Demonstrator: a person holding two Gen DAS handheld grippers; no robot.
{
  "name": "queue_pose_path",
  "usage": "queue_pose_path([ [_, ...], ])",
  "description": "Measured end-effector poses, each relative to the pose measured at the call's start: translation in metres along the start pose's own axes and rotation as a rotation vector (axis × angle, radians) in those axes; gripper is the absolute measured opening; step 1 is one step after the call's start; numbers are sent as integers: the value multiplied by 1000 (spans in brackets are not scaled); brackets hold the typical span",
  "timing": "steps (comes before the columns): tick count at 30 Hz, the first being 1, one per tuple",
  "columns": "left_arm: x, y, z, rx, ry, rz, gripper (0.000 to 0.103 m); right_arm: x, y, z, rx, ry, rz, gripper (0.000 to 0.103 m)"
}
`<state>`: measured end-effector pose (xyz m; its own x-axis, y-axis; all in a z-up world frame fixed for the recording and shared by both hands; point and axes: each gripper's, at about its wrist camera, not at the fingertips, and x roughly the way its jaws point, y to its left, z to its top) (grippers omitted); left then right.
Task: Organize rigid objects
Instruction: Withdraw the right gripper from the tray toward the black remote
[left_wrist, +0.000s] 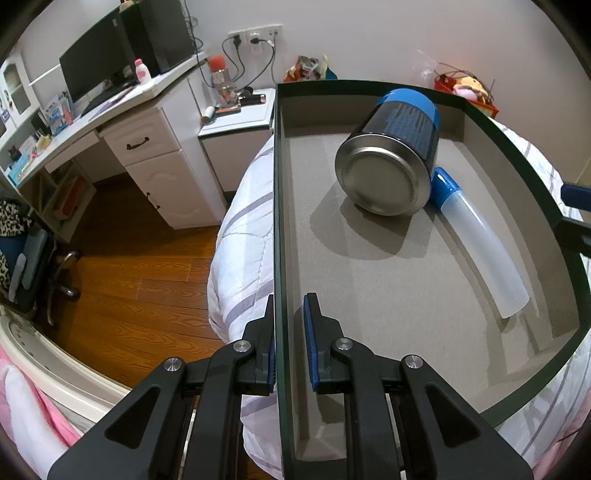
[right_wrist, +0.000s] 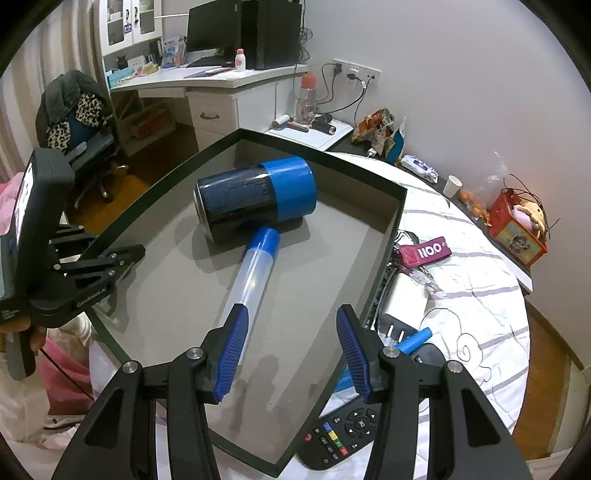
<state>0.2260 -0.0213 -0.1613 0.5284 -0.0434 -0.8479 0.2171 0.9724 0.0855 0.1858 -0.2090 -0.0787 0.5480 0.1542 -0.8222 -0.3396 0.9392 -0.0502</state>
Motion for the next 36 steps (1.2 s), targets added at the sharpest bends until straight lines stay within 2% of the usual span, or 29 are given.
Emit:
queue_pose_path([
  [5, 1, -2, 1, 7, 2, 1, 12, -16, -11, -5, 30, -33, -16, 51],
  [10, 0, -2, 0, 9, 2, 3, 12, -43, -40, -18, 83, -66, -67, 52],
  [12, 0, -1, 0, 8, 2, 3, 12, -54, -59, -28, 125, -73, -101, 56],
  [14, 0, -2, 0, 9, 2, 3, 12, -61, -74, -38, 157, -69, -135, 66],
  [19, 0, -2, 0, 8, 3, 7, 12, -59, -103, -59, 226, -25, -176, 66],
  [23, 0, -2, 0, 9, 3, 7, 12, -46, -106, -68, 248, 10, -159, 66],
  [28, -1, -3, 0, 9, 4, 14, 12, -27, -95, -76, 259, 41, -94, 66],
  [36, -1, -4, 0, 13, 4, 14, 12, 10, -88, -72, 327, 94, -57, 66],
])
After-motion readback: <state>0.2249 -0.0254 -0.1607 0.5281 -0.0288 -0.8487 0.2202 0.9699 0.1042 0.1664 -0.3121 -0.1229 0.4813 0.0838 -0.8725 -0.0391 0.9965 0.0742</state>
